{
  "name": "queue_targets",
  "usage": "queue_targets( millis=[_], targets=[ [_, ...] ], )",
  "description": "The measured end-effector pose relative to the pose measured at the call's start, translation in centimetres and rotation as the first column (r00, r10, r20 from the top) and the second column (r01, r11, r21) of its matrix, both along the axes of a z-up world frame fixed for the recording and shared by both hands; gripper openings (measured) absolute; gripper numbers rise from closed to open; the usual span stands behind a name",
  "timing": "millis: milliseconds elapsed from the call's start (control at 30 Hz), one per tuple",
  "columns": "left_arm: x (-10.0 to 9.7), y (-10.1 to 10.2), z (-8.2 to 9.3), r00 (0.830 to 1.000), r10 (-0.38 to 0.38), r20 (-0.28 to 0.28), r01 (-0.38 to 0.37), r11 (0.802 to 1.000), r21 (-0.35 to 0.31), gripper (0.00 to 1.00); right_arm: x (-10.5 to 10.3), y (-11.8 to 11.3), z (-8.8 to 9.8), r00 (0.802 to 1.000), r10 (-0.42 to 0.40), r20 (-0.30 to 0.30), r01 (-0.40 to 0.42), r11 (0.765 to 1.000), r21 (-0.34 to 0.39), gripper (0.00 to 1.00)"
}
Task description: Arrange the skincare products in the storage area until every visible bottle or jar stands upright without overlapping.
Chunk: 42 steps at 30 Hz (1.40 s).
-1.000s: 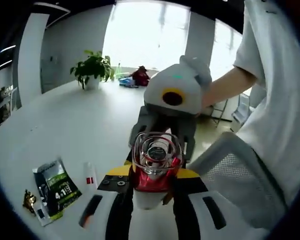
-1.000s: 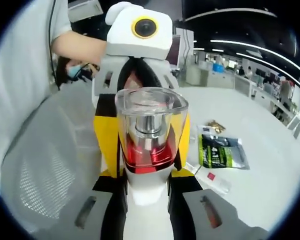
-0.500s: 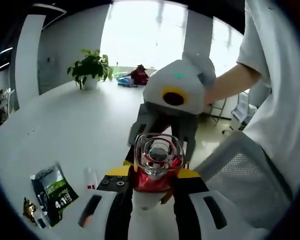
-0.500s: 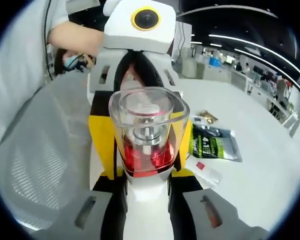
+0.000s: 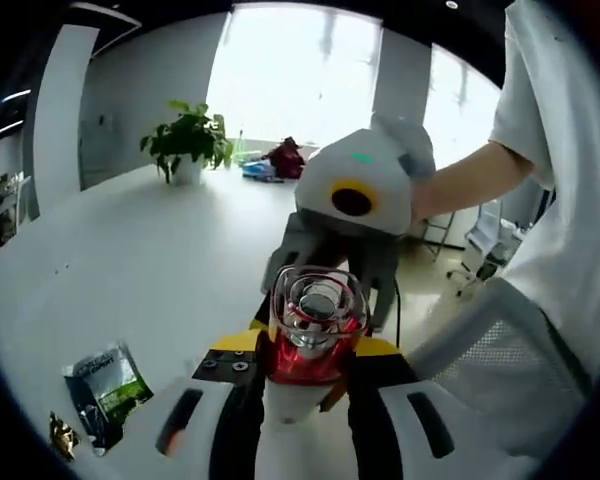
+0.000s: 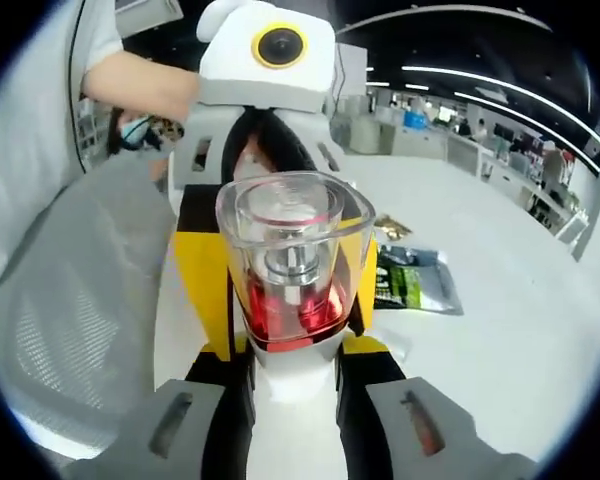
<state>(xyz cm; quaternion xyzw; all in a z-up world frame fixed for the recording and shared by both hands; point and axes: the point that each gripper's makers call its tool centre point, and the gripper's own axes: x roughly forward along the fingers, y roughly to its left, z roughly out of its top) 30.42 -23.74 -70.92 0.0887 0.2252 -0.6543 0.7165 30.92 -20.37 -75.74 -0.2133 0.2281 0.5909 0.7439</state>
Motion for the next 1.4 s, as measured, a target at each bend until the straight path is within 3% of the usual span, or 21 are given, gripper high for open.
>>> queue_targets(
  millis=[633,1200,1400],
  targets=[
    [3.9,-1.9,0.0,0.999,0.042,0.017,-0.041,0.999,-0.027,0.26,3.7,-2.1,0.0,1.000,-0.025,0.018,0.026,0.999,-0.023,0.30],
    [4.1,-2.2,0.3,0.998,0.056,-0.002,-0.056,0.998,-0.031,0.26,4.2,-1.8,-0.1,0.999,-0.035,0.029,0.036,0.999,-0.024,0.31],
    [3.9,-2.3,0.4,0.998,0.065,-0.024,-0.066,0.997,-0.040,0.32,4.4,-1.8,-0.2,0.998,-0.057,0.023,0.058,0.998,-0.022,0.32]
  ],
)
